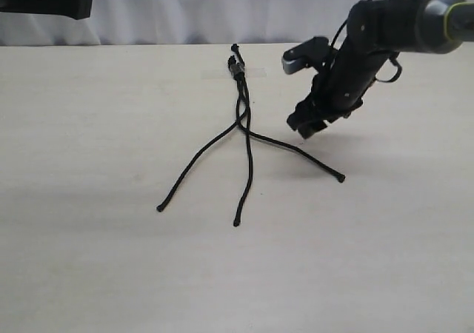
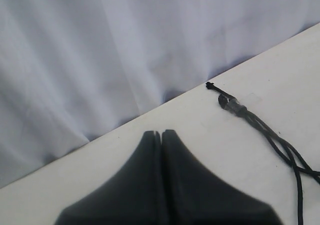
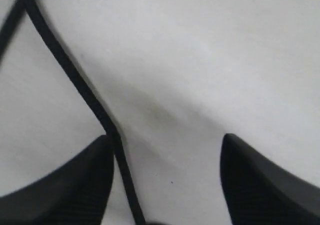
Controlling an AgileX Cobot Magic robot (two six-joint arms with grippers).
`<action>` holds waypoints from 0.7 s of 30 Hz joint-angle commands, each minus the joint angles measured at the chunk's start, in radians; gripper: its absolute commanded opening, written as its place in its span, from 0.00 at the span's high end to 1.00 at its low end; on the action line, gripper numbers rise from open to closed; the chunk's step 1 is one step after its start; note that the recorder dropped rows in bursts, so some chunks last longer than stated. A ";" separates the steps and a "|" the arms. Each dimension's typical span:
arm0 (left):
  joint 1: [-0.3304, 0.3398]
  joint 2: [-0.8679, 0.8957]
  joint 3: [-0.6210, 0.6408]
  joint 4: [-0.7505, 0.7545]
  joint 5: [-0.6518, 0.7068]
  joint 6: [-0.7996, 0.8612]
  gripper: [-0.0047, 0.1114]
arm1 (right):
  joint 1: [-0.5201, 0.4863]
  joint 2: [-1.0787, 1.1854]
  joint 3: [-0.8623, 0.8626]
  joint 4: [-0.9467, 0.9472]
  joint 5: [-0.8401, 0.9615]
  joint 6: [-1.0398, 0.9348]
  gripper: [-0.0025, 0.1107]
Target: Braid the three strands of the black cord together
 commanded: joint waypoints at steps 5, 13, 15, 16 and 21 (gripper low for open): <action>0.001 -0.004 0.006 -0.005 -0.016 -0.001 0.96 | 0.001 -0.262 0.053 0.000 -0.140 0.054 0.94; 0.001 -0.112 0.071 -0.013 -0.078 -0.001 0.96 | 0.001 -0.672 0.464 0.079 -0.651 0.059 0.94; 0.001 -0.205 0.136 -0.057 -0.133 -0.001 0.96 | 0.001 -0.781 0.569 0.079 -0.746 0.061 0.94; 0.001 -0.262 0.195 -0.073 -0.205 -0.001 0.96 | 0.001 -0.843 0.627 0.079 -0.777 0.061 0.94; 0.001 -0.504 0.447 -0.073 -0.473 -0.077 0.96 | 0.001 -0.991 0.727 0.079 -0.789 0.147 0.94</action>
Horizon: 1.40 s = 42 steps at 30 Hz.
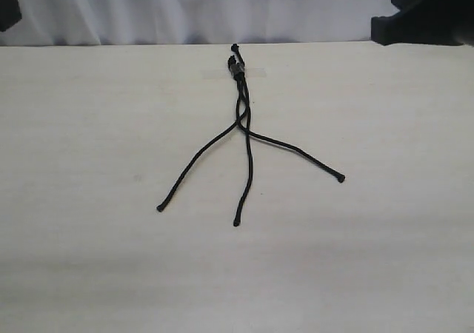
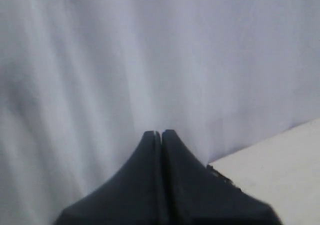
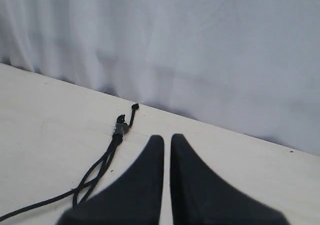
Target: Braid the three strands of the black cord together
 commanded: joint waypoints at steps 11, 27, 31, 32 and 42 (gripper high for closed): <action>0.001 -0.336 0.150 -0.013 -0.080 -0.076 0.96 | 0.001 -0.100 0.038 0.004 -0.020 0.049 0.94; 0.139 -0.623 0.269 0.025 0.273 -0.053 0.96 | 0.001 -0.100 0.038 0.004 -0.020 0.049 0.94; 0.253 -0.781 0.343 0.040 0.340 -0.053 0.96 | 0.001 -0.100 0.038 0.004 -0.020 0.049 0.94; 0.274 -0.809 0.352 0.040 0.368 -0.053 0.96 | 0.001 -0.100 0.038 0.004 -0.020 0.049 0.94; 0.316 -0.865 0.426 0.080 0.454 -0.049 0.96 | 0.001 -0.100 0.038 0.004 -0.020 0.049 0.94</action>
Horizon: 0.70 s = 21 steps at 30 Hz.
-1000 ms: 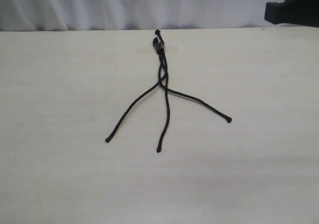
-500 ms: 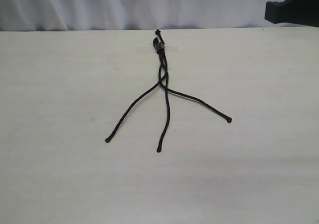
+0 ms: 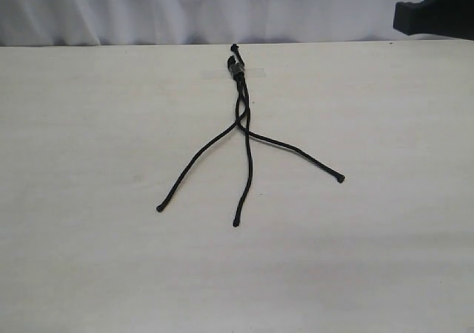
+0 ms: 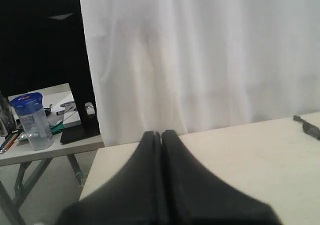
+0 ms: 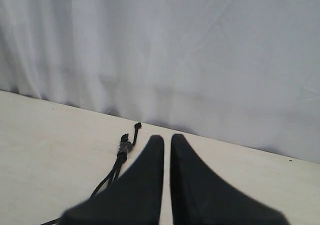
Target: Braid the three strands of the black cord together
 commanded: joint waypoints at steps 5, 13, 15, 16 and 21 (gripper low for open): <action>0.002 -0.004 0.174 0.014 -0.207 0.001 0.96 | 0.001 -0.006 0.005 0.001 -0.010 0.000 0.94; 0.002 -0.054 0.249 0.014 -0.291 0.001 0.96 | 0.001 -0.006 0.005 0.001 -0.010 0.000 0.94; 0.002 -0.060 0.249 0.014 -0.284 0.001 0.96 | 0.001 -0.006 0.005 0.001 -0.010 0.000 0.94; 0.002 -0.060 0.249 0.014 -0.266 0.001 0.96 | 0.001 -0.006 0.005 0.001 -0.010 0.000 0.94; 0.002 -0.060 0.249 0.014 -0.268 0.001 0.96 | 0.001 -0.006 0.005 0.001 -0.010 0.000 0.94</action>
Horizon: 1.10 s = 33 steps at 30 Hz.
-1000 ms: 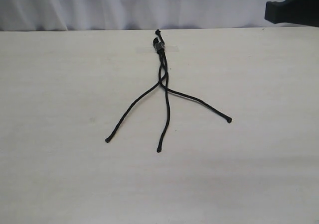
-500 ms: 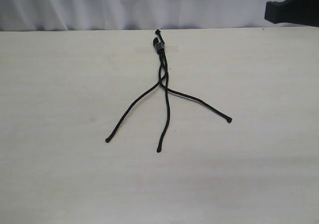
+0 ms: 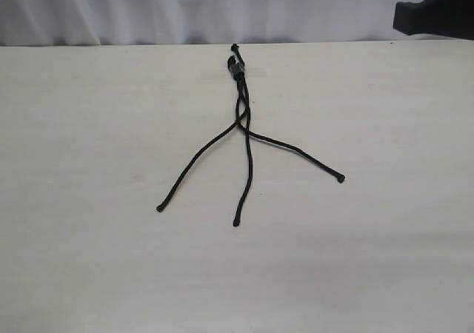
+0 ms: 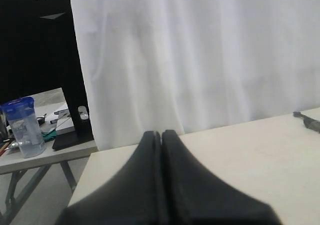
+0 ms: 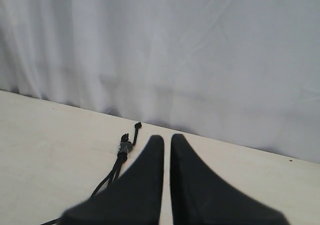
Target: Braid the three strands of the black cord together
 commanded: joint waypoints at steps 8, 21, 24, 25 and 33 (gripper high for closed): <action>0.002 -0.003 0.003 0.002 0.047 0.010 0.96 | 0.001 -0.006 0.005 0.001 -0.010 0.000 0.94; 0.002 -0.003 0.003 -0.056 0.088 0.017 0.96 | 0.001 -0.006 0.005 0.001 -0.010 0.000 0.94; 0.002 -0.003 0.003 -0.057 0.101 0.017 0.96 | 0.001 -0.006 0.005 0.001 -0.010 0.000 0.94; 0.002 -0.003 0.003 -0.057 0.101 0.017 0.96 | 0.001 -0.006 0.005 0.001 -0.010 0.000 0.94; 0.002 -0.003 0.003 -0.057 0.101 0.017 0.96 | 0.001 -0.006 0.005 0.001 -0.010 0.000 0.94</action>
